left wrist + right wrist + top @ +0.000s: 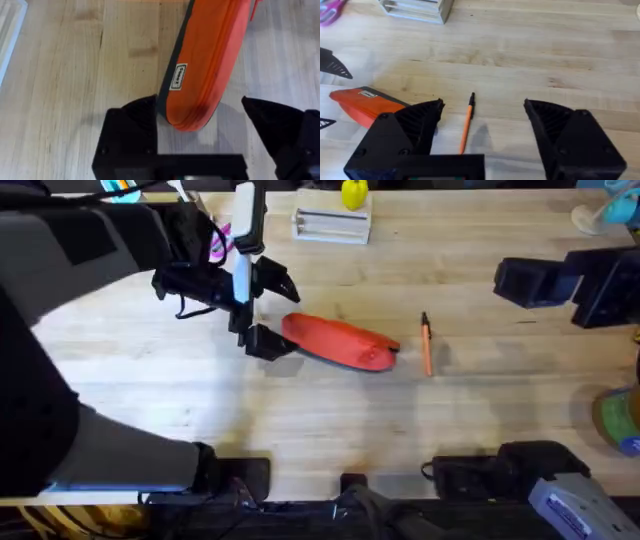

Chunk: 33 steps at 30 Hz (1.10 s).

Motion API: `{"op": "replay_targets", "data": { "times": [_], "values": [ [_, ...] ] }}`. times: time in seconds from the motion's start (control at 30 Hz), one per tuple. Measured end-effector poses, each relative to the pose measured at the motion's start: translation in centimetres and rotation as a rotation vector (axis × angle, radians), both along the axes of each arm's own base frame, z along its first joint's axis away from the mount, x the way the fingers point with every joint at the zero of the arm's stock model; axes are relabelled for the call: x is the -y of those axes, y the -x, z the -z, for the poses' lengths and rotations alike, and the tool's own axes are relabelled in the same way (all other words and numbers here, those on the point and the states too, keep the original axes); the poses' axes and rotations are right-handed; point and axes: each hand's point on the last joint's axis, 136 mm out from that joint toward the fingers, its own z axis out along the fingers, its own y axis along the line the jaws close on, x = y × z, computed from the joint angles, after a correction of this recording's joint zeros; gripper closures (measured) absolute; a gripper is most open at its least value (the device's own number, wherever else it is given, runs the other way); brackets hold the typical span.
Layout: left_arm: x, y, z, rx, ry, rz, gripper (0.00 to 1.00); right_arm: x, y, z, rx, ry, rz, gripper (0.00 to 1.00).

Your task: Unzip the bag, pick up the pens from the table one at a time and place them inside, then zip the bag closed.

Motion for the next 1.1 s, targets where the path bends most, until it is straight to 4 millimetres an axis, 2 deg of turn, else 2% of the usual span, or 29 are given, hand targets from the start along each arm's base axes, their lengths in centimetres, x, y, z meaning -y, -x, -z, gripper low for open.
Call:
{"op": "replay_targets", "data": {
  "times": [0.47,0.5,0.53,0.67,0.7,0.77,0.9,1.1],
  "values": [
    [0.1,-0.1,0.1,-0.004,0.007,0.000,0.007,0.0,0.0,0.0,0.000,0.000,0.000,0.004],
    [0.1,-0.1,0.1,-0.005,0.007,0.000,0.047,0.0,0.0,0.0,0.000,0.000,0.000,0.003],
    [0.1,-0.1,0.1,-0.005,0.006,0.000,0.161,0.0,0.0,0.0,0.000,-0.001,0.001,0.003],
    [0.0,-0.1,0.2,-0.004,0.004,-0.001,0.791,0.0,0.1,0.1,-0.006,-0.010,0.006,0.003],
    [0.0,-0.1,0.2,0.001,0.003,0.001,0.911,0.0,0.1,0.2,-0.011,-0.017,0.011,0.004],
    [0.1,-0.1,0.2,0.002,0.001,0.004,0.952,-0.2,0.2,0.3,-0.021,-0.048,0.020,0.004],
    [0.1,-0.1,0.2,0.002,0.000,0.005,0.955,-2.0,0.6,0.7,-0.057,-0.148,-0.032,0.005],
    [0.1,-0.1,0.2,0.003,0.000,0.005,0.959,-5.8,2.2,3.7,-0.262,-0.250,-0.149,0.005]
  ]
}}
